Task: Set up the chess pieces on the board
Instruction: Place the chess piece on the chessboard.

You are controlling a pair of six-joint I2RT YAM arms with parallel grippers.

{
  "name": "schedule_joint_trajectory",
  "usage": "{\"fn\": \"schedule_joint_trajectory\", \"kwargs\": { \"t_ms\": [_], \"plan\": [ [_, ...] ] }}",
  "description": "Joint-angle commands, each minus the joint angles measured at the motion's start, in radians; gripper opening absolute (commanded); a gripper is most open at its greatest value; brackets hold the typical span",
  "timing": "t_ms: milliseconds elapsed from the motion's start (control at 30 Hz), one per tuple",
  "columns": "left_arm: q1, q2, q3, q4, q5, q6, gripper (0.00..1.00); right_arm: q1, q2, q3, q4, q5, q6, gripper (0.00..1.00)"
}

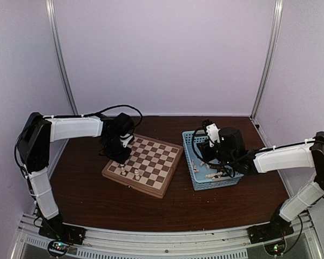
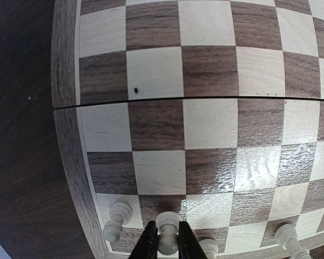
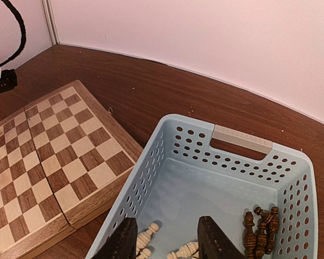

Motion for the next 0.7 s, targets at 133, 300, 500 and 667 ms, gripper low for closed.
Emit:
{"fn": "schedule_joint_trajectory", "kwargs": {
  "t_ms": [133, 300, 500, 667],
  "plan": [
    [0.006, 0.018, 0.010, 0.013, 0.014, 0.002, 0.19, -0.003, -0.008, 0.018, -0.003, 0.019, -0.005, 0.41],
    [0.006, 0.024, 0.025, -0.007, 0.016, 0.002, 0.23, -0.003, -0.008, 0.018, -0.006, 0.019, -0.006, 0.41],
    [0.005, -0.008, 0.041, -0.024, 0.026, 0.001, 0.27, -0.003, -0.010, 0.018, -0.008, 0.021, -0.007, 0.41],
    [0.002, -0.114, 0.014, 0.002, 0.058, -0.022, 0.32, -0.003, -0.011, 0.023, -0.017, 0.031, -0.001, 0.41]
  ]
}}
